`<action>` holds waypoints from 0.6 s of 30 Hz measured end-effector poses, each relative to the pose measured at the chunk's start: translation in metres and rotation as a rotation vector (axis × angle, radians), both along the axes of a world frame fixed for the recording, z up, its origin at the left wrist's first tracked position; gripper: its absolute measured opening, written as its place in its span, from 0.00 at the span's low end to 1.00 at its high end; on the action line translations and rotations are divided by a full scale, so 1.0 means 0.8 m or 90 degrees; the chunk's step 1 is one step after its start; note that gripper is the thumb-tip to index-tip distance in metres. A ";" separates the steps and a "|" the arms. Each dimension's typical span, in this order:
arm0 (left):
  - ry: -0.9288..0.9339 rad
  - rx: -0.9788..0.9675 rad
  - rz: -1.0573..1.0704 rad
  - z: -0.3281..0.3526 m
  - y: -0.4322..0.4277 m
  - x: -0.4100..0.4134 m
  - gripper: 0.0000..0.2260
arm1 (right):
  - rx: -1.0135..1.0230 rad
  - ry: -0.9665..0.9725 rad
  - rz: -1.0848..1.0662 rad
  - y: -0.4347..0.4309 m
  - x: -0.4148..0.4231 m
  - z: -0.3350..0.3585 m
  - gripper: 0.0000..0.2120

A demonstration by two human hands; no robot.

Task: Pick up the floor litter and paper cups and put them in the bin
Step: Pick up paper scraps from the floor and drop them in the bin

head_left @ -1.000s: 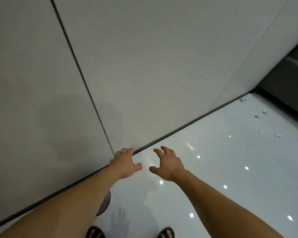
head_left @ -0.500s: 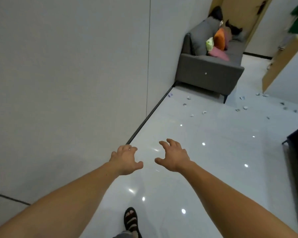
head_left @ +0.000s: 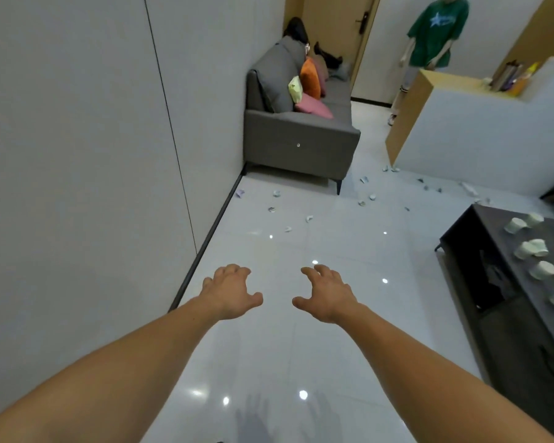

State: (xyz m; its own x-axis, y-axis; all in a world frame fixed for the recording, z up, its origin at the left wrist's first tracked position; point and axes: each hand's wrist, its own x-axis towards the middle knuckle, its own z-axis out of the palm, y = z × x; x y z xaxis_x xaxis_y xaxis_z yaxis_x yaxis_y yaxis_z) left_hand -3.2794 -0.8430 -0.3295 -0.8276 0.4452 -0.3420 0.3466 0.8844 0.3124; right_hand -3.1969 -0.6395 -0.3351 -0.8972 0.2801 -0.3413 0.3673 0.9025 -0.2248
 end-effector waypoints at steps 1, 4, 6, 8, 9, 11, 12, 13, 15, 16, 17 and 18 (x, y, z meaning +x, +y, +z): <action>-0.001 0.000 -0.009 0.001 0.013 -0.017 0.33 | -0.005 0.001 -0.012 0.010 -0.012 -0.001 0.37; -0.014 0.000 -0.037 -0.001 0.059 -0.061 0.33 | -0.023 -0.006 -0.042 0.048 -0.044 -0.005 0.38; -0.022 -0.008 -0.056 -0.005 0.095 -0.089 0.33 | -0.029 -0.013 -0.062 0.082 -0.069 -0.011 0.38; -0.025 -0.017 -0.072 -0.011 0.134 -0.120 0.32 | -0.034 -0.019 -0.077 0.120 -0.097 -0.018 0.37; -0.024 -0.020 -0.077 -0.013 0.156 -0.138 0.32 | -0.037 -0.021 -0.080 0.141 -0.113 -0.022 0.37; -0.024 -0.022 -0.077 -0.015 0.201 -0.176 0.32 | -0.043 -0.021 -0.079 0.188 -0.149 -0.029 0.37; -0.027 -0.022 -0.073 -0.016 0.223 -0.194 0.32 | -0.048 -0.020 -0.077 0.212 -0.167 -0.030 0.37; -0.029 -0.021 -0.067 -0.016 0.245 -0.213 0.32 | -0.052 -0.017 -0.074 0.236 -0.185 -0.031 0.37; -0.032 -0.024 -0.055 -0.012 0.287 -0.246 0.32 | -0.053 -0.017 -0.065 0.281 -0.220 -0.028 0.37; -0.034 -0.028 -0.050 -0.010 0.308 -0.261 0.32 | -0.054 -0.020 -0.060 0.302 -0.235 -0.025 0.37; -0.034 -0.028 -0.044 -0.008 0.323 -0.273 0.32 | -0.054 -0.020 -0.054 0.318 -0.248 -0.022 0.37; -0.032 -0.024 -0.037 -0.007 0.342 -0.286 0.32 | -0.052 -0.019 -0.048 0.336 -0.264 -0.021 0.37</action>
